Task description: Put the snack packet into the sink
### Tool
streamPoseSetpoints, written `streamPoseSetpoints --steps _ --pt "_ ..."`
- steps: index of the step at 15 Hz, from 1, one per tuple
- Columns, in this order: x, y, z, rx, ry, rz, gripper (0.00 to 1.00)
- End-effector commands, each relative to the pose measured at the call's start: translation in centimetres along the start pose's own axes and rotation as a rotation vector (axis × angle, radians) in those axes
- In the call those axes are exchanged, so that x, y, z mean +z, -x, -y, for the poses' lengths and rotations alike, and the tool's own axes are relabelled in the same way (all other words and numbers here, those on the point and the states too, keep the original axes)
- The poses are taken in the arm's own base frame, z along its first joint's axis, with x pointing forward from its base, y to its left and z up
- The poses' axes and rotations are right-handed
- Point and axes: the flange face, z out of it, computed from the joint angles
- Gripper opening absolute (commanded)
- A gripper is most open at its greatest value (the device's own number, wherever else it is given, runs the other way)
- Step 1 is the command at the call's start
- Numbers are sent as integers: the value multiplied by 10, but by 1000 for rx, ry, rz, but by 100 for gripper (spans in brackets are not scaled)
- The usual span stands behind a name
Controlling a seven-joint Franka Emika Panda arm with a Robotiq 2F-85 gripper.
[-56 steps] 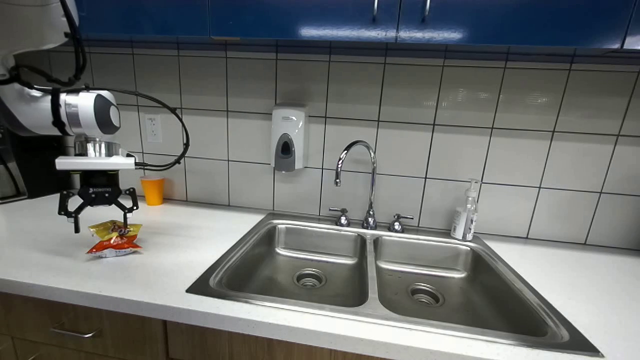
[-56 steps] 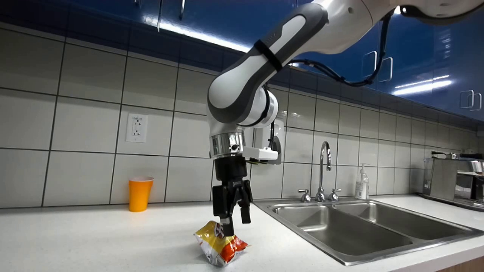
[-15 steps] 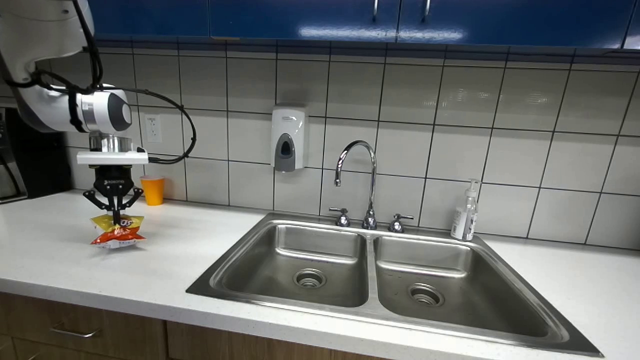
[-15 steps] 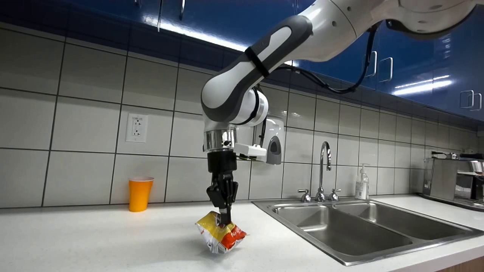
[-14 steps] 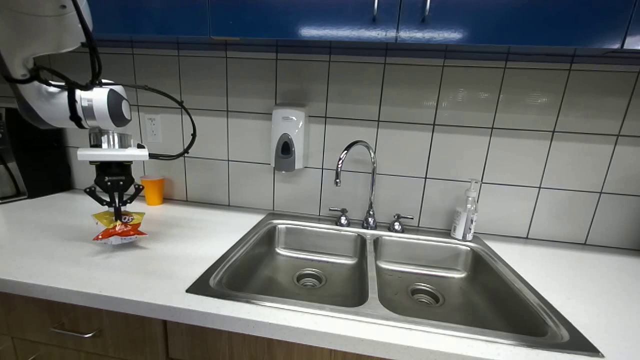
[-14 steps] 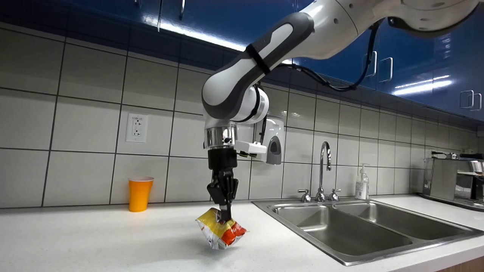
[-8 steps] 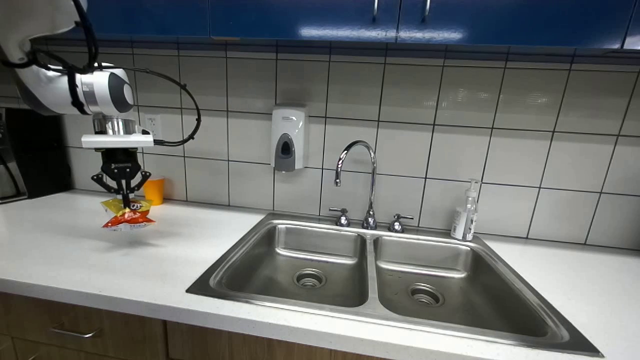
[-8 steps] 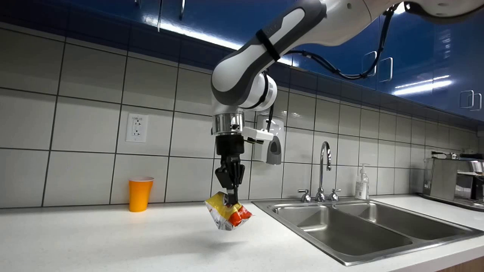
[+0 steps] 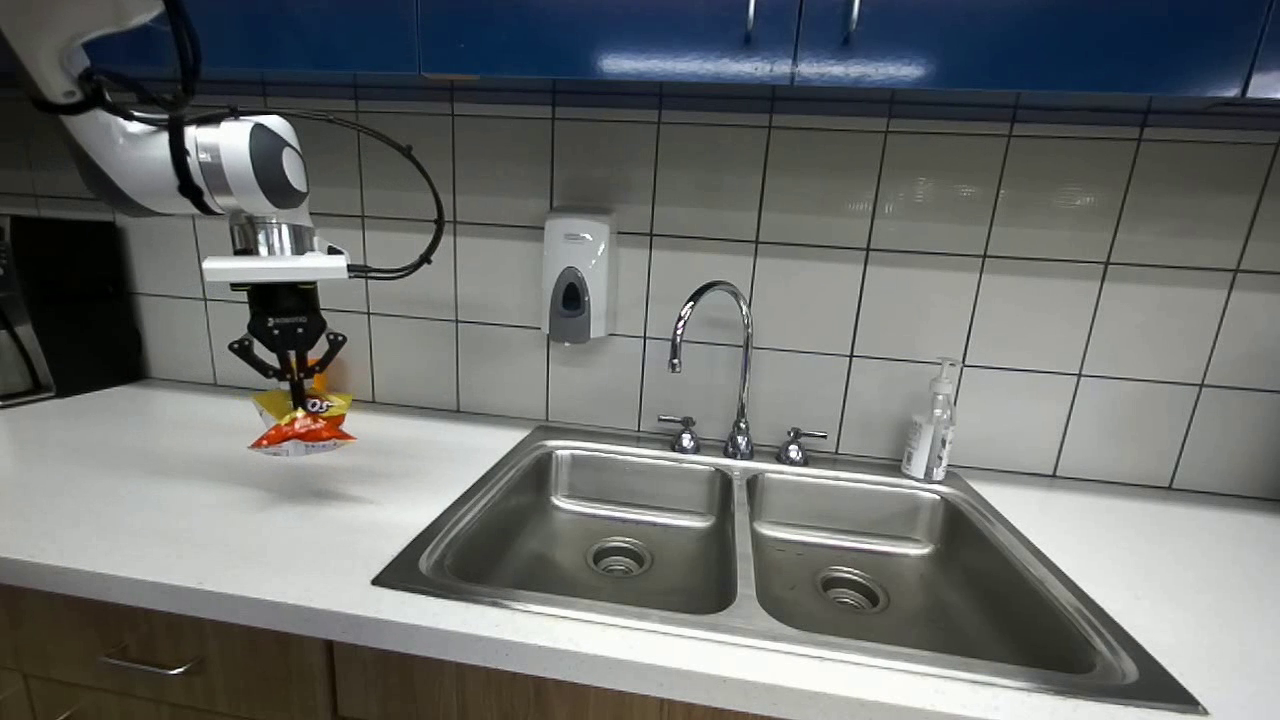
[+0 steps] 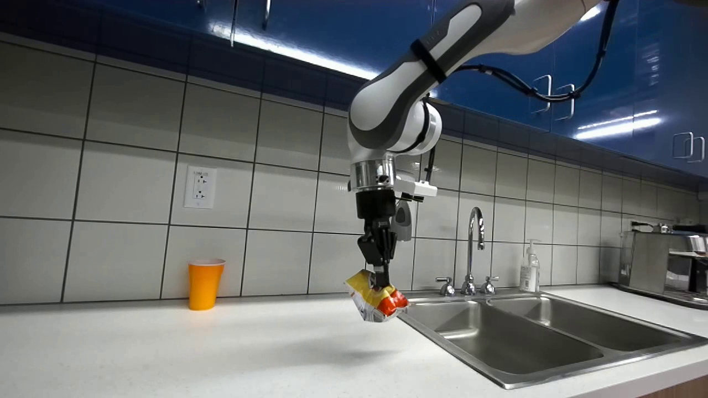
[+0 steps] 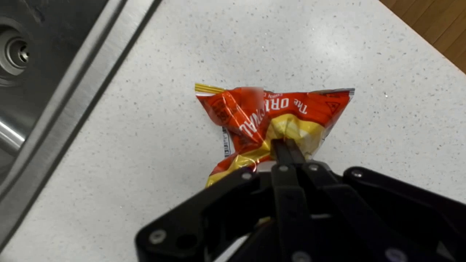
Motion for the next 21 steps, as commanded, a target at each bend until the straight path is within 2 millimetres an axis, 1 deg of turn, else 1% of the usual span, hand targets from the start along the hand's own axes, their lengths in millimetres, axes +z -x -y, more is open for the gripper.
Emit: streamPoseSetpoints --steps 1,5,9,13,21 --pt "-11 41 -28 4 23 -15 0" --pt "-8 78 -66 15 20 -17 0" --pt "-2 108 -100 22 16 -19 0" --pt "7 129 -128 27 8 -16 0" --pt "29 163 -182 60 -9 -16 0"
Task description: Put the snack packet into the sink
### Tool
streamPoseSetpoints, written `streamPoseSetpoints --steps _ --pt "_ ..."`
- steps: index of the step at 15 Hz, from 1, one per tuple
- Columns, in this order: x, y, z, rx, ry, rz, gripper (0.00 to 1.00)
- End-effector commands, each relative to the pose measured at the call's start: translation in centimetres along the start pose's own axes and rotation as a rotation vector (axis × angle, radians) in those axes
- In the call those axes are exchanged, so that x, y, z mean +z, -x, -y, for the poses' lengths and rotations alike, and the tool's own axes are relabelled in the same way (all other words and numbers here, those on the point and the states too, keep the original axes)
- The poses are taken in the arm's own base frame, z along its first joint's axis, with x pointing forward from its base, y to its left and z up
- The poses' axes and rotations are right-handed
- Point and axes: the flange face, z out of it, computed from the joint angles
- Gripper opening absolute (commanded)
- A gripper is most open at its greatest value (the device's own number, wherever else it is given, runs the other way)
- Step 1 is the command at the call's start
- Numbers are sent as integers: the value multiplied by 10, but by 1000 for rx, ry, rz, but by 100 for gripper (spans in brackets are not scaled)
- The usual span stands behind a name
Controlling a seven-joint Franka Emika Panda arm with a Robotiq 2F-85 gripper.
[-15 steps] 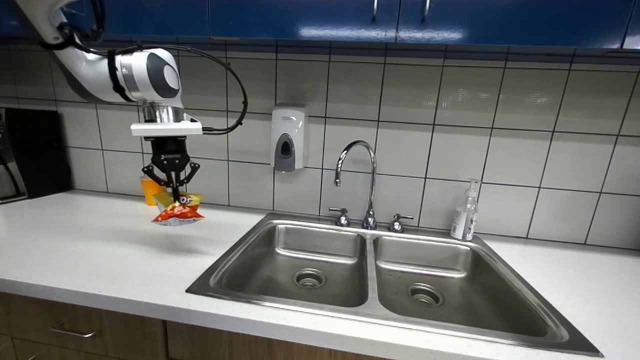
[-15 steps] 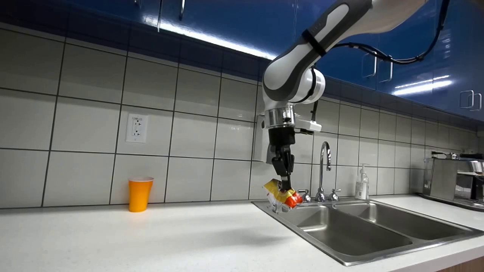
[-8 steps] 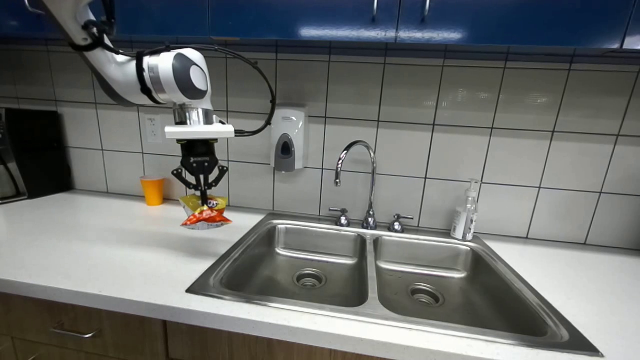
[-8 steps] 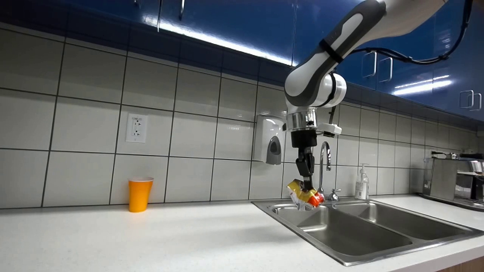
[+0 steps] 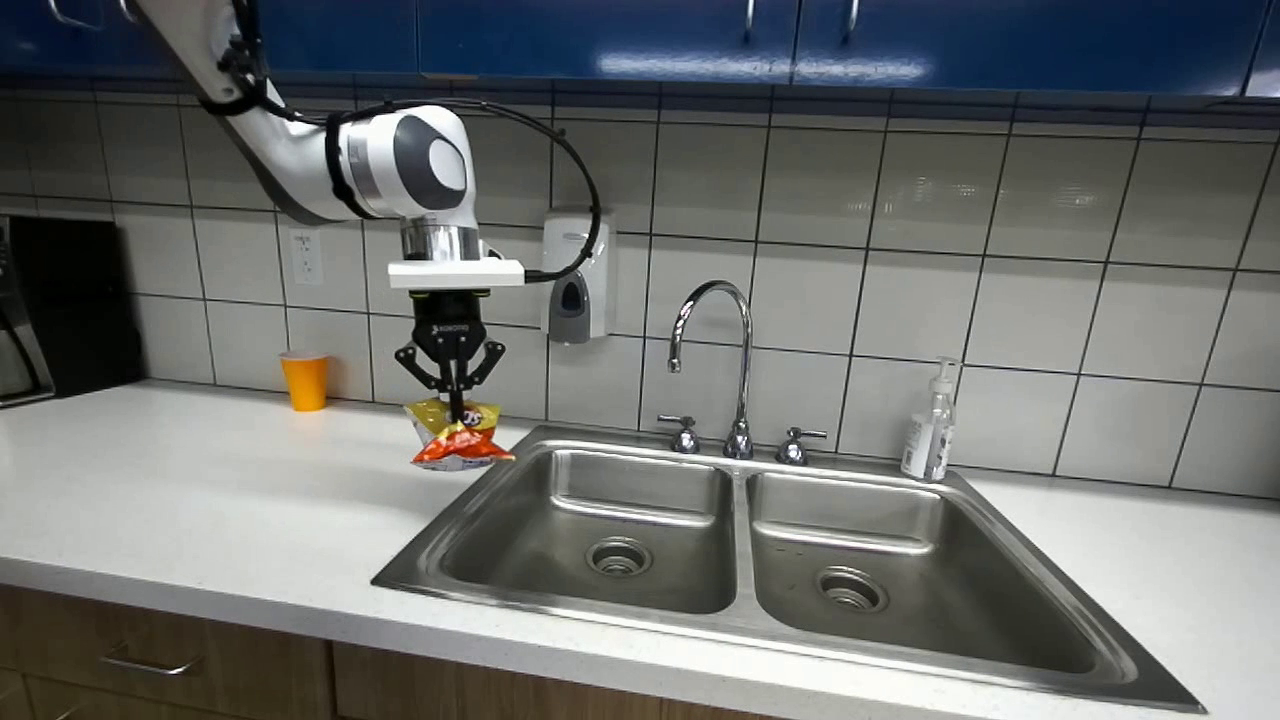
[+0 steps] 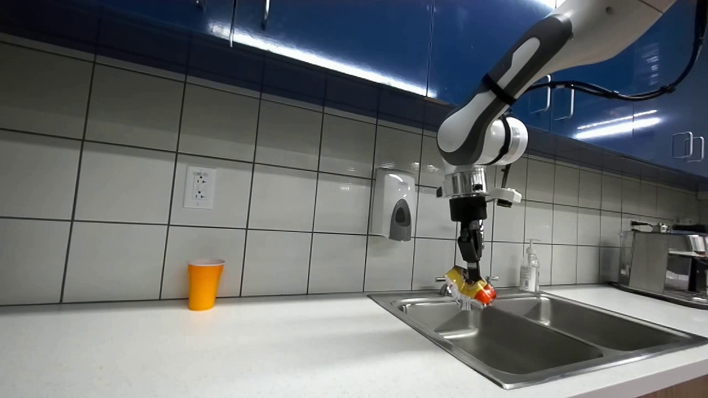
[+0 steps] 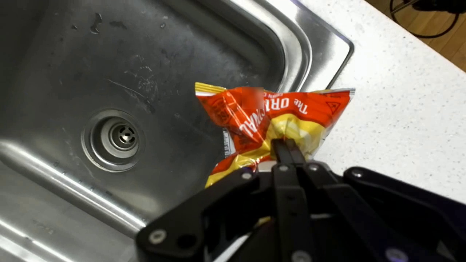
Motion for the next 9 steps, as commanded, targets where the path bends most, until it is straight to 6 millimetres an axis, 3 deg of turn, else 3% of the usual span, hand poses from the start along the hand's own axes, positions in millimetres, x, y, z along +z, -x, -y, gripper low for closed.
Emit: streamPoseSetpoints --steps 1,9 --pt "7 15 -26 -10 5 -16 0" --pt "46 42 -82 27 -15 -14 0"
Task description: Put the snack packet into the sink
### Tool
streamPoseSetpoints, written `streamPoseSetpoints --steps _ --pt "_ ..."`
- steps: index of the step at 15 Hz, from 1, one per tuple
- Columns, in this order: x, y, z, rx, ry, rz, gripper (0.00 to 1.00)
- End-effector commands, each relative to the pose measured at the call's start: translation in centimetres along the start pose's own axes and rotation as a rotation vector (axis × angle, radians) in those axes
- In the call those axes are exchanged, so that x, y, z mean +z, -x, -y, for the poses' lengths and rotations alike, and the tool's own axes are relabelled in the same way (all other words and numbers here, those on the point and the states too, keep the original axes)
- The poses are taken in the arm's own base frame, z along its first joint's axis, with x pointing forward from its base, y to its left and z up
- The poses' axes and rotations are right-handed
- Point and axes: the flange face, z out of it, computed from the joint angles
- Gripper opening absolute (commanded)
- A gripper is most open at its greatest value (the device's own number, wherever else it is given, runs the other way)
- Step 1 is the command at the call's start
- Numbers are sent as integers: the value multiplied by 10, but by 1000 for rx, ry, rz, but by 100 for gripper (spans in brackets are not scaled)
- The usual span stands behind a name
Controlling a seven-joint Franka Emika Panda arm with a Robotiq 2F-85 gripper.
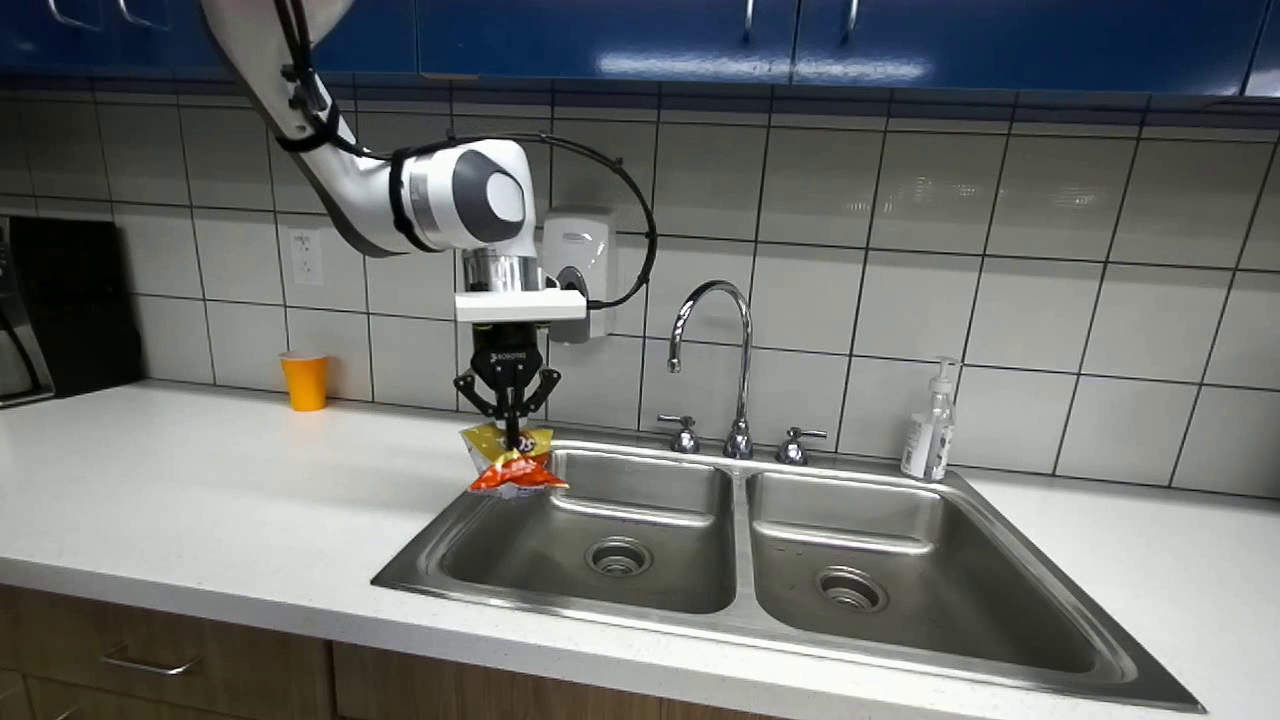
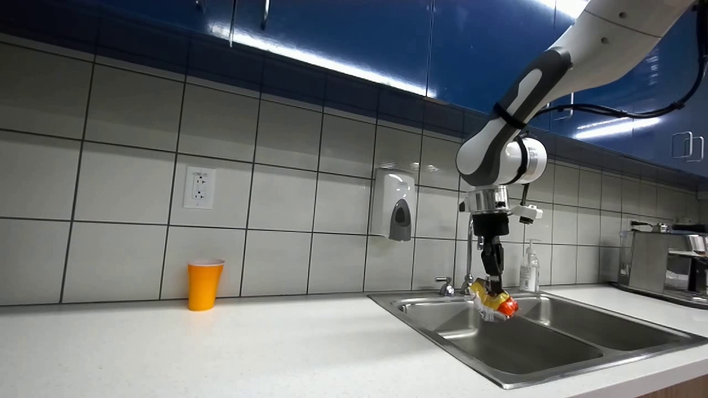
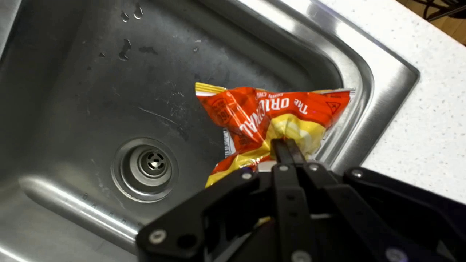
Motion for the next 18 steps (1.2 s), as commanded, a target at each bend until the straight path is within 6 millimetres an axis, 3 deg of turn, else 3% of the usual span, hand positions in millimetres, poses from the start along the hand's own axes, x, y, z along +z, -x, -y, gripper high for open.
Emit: streamPoseSetpoints --steps 1,10,18 --pt "14 7 -30 -6 -8 -13 0" --pt "63 13 -79 29 -47 3 0" --pt "107 0 -98 49 -76 14 0"
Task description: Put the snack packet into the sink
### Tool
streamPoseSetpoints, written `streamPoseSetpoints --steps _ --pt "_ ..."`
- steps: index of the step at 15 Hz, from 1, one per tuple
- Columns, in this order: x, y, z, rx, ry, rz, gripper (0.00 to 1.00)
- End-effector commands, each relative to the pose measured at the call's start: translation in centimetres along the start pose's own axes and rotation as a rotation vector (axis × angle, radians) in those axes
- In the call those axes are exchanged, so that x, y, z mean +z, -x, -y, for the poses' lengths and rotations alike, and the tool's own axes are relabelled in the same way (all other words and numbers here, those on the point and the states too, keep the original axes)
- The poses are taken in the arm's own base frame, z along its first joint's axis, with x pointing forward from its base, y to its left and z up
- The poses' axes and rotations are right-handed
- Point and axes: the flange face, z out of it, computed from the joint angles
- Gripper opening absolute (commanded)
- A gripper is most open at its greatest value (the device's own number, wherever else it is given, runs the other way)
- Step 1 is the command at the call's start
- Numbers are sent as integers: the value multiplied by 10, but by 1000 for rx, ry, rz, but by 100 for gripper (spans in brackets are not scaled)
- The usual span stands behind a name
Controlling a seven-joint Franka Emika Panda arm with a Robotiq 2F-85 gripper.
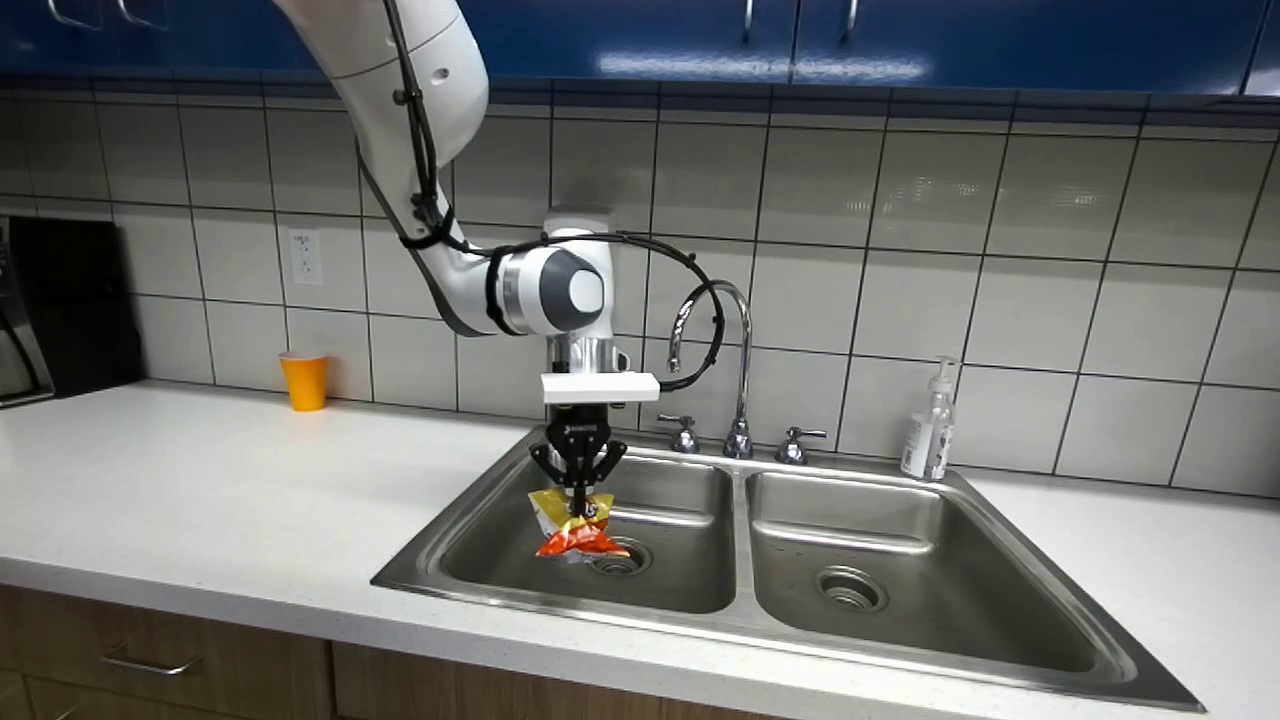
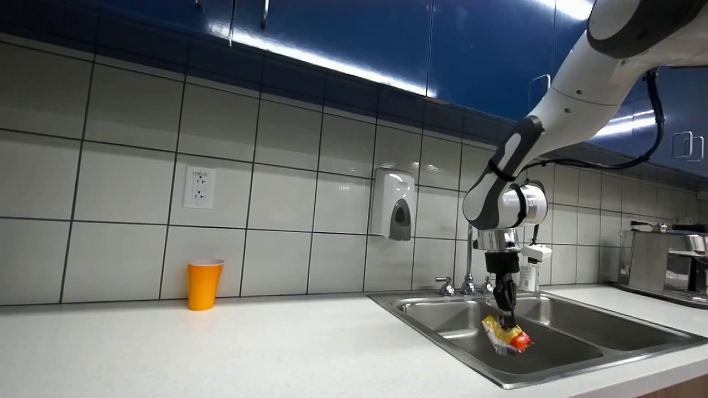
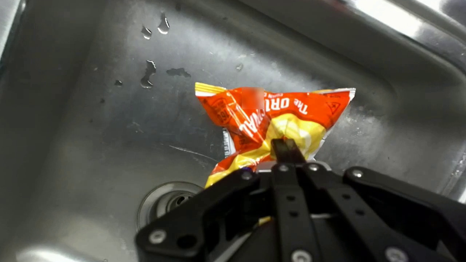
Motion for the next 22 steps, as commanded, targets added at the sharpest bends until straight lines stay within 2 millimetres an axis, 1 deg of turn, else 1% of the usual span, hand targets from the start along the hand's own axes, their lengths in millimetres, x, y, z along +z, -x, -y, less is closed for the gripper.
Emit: streamPoseSetpoints --steps 1,10,17,22 --pt "10 -10 -14 -16 -13 -18 0" --pt "39 -19 -19 -19 -34 5 0" --pt "66 -20 -19 -20 -66 25 0" --pt "80 -18 -20 -16 -84 37 0"
